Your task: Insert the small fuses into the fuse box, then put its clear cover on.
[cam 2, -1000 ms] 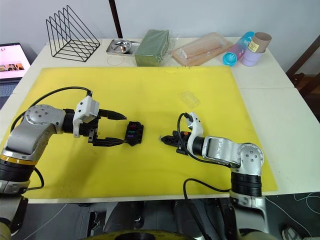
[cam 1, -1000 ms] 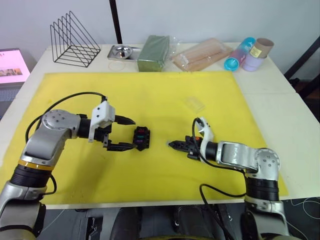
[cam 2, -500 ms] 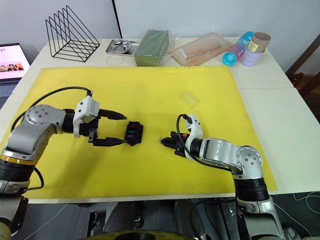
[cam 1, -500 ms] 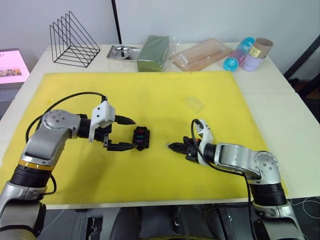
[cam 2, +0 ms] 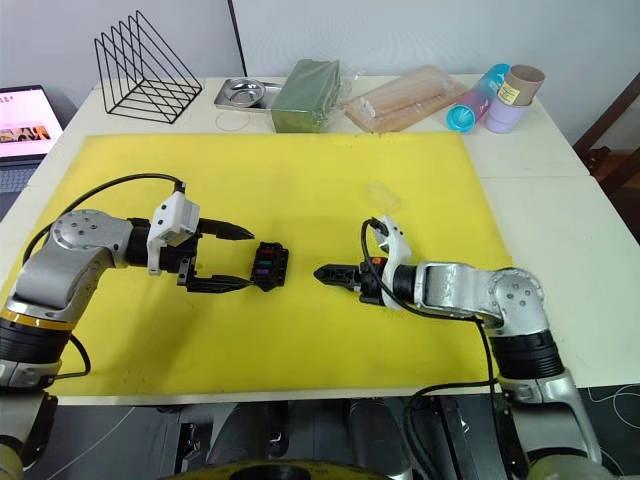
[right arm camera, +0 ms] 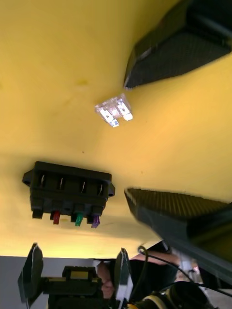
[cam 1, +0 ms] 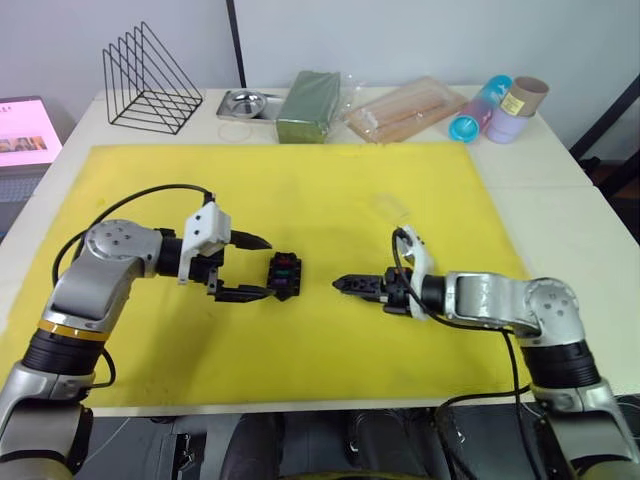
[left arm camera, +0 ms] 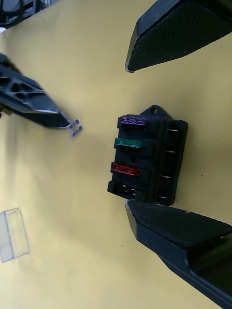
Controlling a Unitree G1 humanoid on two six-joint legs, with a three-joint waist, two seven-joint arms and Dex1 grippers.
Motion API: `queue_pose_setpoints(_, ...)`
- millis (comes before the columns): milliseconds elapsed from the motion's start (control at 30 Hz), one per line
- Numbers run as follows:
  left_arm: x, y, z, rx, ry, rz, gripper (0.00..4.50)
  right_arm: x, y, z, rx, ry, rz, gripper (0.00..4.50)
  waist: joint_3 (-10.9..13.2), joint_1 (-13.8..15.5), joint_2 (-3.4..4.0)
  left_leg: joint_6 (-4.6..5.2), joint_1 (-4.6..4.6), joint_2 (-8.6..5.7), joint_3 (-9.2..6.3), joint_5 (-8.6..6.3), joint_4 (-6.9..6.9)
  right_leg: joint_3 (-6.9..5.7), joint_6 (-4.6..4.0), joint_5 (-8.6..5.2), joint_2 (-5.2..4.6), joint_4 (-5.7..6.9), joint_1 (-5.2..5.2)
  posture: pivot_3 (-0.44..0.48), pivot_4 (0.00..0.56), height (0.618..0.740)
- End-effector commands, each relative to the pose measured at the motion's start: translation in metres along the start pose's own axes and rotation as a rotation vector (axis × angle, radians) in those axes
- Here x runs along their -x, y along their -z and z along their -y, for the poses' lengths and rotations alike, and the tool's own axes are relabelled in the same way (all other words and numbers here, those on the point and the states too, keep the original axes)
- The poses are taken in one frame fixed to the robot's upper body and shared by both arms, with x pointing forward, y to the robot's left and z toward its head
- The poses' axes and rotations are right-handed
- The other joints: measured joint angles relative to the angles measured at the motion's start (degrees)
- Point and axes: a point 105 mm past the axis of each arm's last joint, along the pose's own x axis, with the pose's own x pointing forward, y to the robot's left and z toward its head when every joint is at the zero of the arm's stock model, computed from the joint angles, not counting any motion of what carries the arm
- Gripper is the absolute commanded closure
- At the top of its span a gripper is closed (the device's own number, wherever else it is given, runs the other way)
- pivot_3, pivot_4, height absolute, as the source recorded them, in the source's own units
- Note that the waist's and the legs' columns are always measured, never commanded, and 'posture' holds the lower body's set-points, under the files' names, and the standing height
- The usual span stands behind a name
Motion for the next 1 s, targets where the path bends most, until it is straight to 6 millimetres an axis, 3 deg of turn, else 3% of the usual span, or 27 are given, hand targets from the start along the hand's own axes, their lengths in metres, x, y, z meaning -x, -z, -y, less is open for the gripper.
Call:
queue_pose_setpoints(33,0.002,-0.008,-0.003,-0.046,-0.003,0.009,0.00,0.017,-0.006,-0.009,0.117,-0.033,-0.054,1.13,0.01,-0.01,0.01,0.00,0.00,0.00,0.00,0.00,0.00,0.00,0.00,0.00,0.00,0.00,0.00,0.000,0.150,0.740)
queue_pose_setpoints(300,0.006,-0.010,-0.004,-0.056,0.007,0.012,0.00,0.046,-0.005,-0.045,0.561,-0.118,-0.190,1.13,0.03,-0.07,0.04,0.01,0.00,0.01,-0.03,0.00,-0.02,0.00,0.00,0.00,0.06,-0.01,-0.04,0.000,0.150,0.740)
queue_pose_setpoints(433,0.007,-0.012,-0.004,-0.057,0.016,0.015,0.00,0.051,-0.002,-0.045,0.712,-0.145,-0.219,1.13,0.02,0.21,0.03,0.00,-0.02,0.02,-0.04,0.00,0.00,-0.02,0.00,0.00,0.01,-0.05,-0.04,0.000,0.150,0.740)
queue_pose_setpoints(567,0.005,-0.014,-0.004,-0.065,0.032,0.021,0.00,0.041,-0.009,-0.027,0.719,-0.106,-0.182,1.13,0.02,0.13,0.01,0.00,-0.02,-0.01,0.01,0.00,0.04,-0.01,0.01,0.00,0.01,-0.05,-0.03,0.000,0.150,0.740)
queue_pose_setpoints(733,0.003,-0.016,-0.003,-0.078,0.048,0.024,0.00,0.034,-0.014,-0.025,0.666,-0.136,-0.142,1.13,0.02,0.12,0.02,0.00,-0.02,-0.02,0.00,0.00,0.03,-0.01,0.01,0.00,0.02,-0.04,-0.04,0.000,0.150,0.740)
queue_pose_setpoints(867,0.001,-0.020,-0.002,-0.092,0.060,0.034,0.00,0.030,-0.016,-0.019,0.595,-0.133,-0.114,2.01,0.02,0.11,0.01,0.00,-0.02,-0.03,0.00,0.00,0.04,-0.01,0.01,0.01,0.02,-0.02,-0.04,0.000,0.150,0.740)
queue_pose_setpoints(933,0.000,-0.021,-0.001,-0.096,0.062,0.037,0.00,0.028,-0.014,-0.019,0.566,-0.143,-0.116,2.71,0.02,0.19,0.01,0.00,-0.02,-0.03,0.00,0.00,0.04,-0.01,0.01,0.01,0.01,-0.02,-0.04,0.000,0.150,0.740)
queue_pose_setpoints(1000,0.000,-0.022,-0.002,-0.098,0.062,0.038,0.00,0.025,-0.015,-0.019,0.533,-0.147,-0.106,2.71,0.02,0.15,0.00,0.00,-0.03,-0.02,-0.01,0.00,0.04,-0.01,0.01,0.01,0.01,-0.02,-0.04,0.000,0.150,0.740)
